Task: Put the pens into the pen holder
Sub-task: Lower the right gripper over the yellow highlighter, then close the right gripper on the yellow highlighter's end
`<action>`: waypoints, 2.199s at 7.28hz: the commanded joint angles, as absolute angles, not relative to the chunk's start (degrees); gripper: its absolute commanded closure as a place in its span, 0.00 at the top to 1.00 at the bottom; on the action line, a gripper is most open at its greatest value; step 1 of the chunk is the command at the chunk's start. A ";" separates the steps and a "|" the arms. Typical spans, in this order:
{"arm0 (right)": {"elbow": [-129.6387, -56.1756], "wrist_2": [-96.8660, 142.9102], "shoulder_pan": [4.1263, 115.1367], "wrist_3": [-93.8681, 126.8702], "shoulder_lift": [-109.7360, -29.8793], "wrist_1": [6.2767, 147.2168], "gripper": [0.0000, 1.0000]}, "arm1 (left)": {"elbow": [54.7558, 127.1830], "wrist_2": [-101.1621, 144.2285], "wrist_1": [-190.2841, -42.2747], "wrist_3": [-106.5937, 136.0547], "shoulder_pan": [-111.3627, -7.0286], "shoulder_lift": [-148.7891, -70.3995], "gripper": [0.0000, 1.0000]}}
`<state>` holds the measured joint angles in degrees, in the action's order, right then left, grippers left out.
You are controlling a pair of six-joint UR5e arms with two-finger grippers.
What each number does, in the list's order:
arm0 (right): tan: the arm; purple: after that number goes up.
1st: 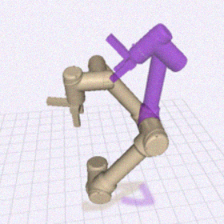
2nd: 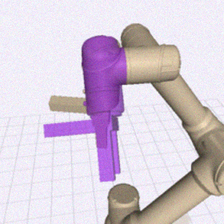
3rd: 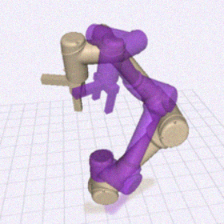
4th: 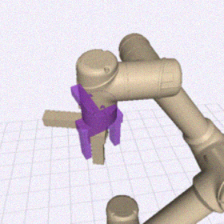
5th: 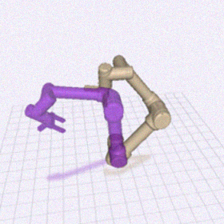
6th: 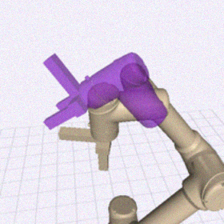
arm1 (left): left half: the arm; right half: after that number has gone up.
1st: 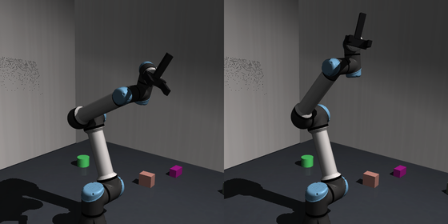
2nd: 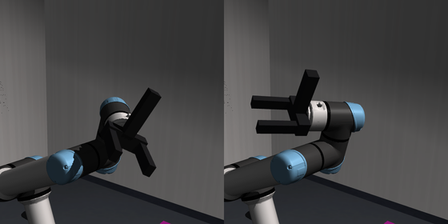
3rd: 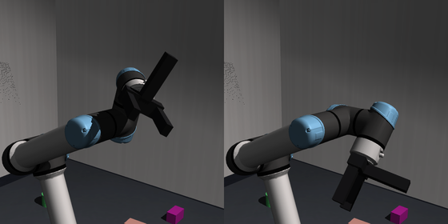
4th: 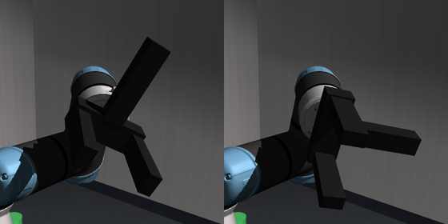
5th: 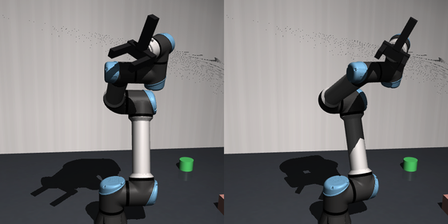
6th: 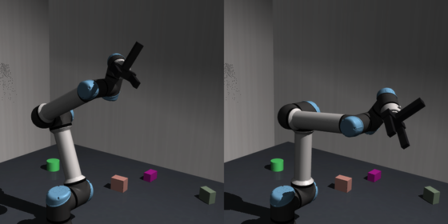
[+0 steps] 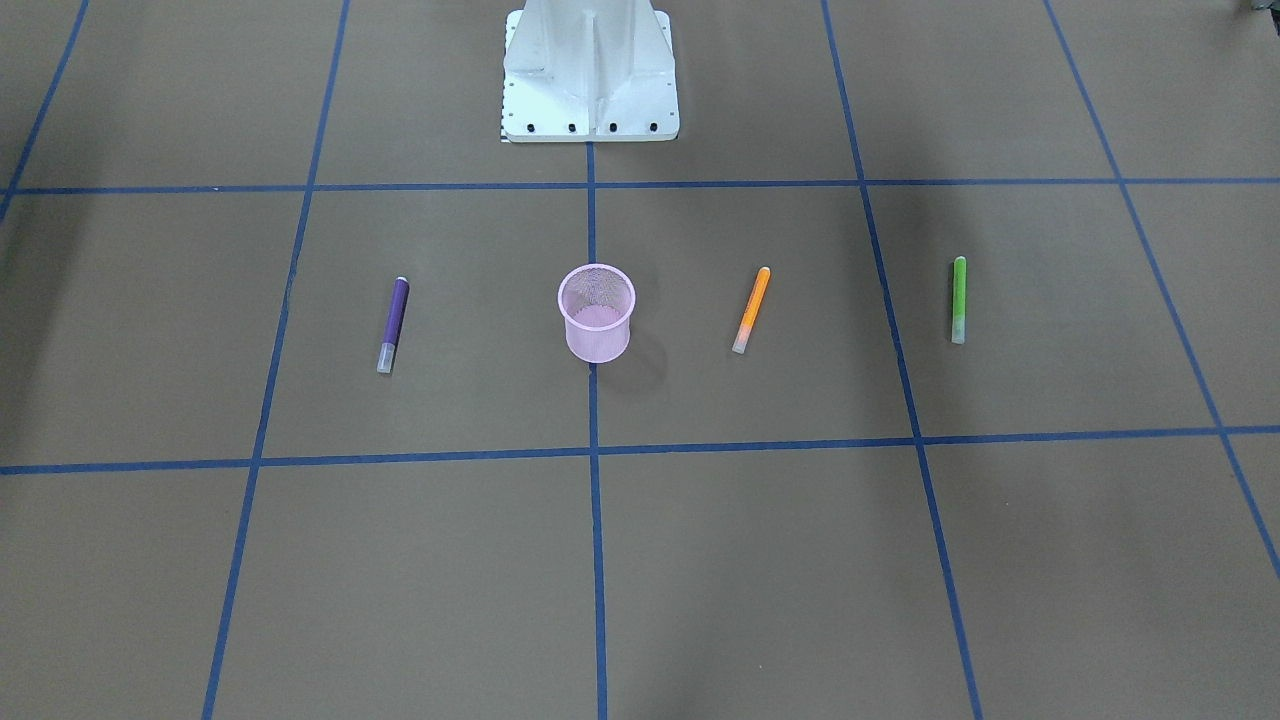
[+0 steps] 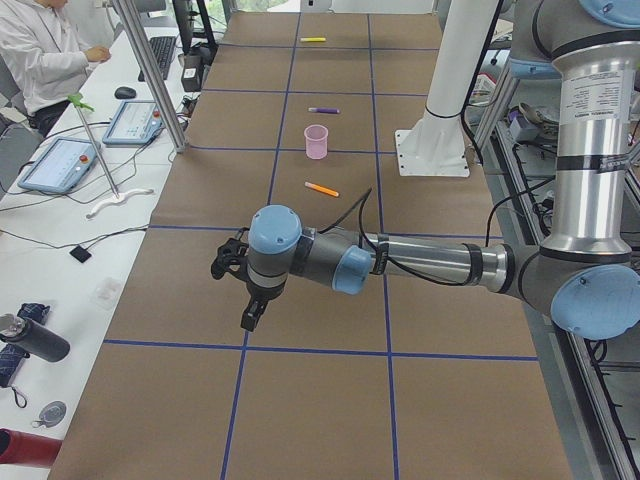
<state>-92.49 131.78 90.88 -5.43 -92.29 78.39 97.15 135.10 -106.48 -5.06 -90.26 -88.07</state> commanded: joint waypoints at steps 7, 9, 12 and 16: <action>-71.29 123.84 77.10 21.00 -91.76 45.09 0.97 | 95.10 135.18 -117.25 -2.90 -90.26 -88.77 1.00; -67.53 123.75 76.55 21.01 -88.44 44.83 0.89 | 95.10 135.18 -117.33 -2.90 -90.26 -88.77 1.00; -64.16 124.01 76.55 21.09 -86.66 43.86 0.70 | 94.92 135.18 -118.04 -2.90 -90.26 -88.77 1.00; -61.71 123.75 76.55 21.18 -86.92 42.46 0.56 | 94.83 135.18 -118.04 -2.90 -90.26 -88.77 1.00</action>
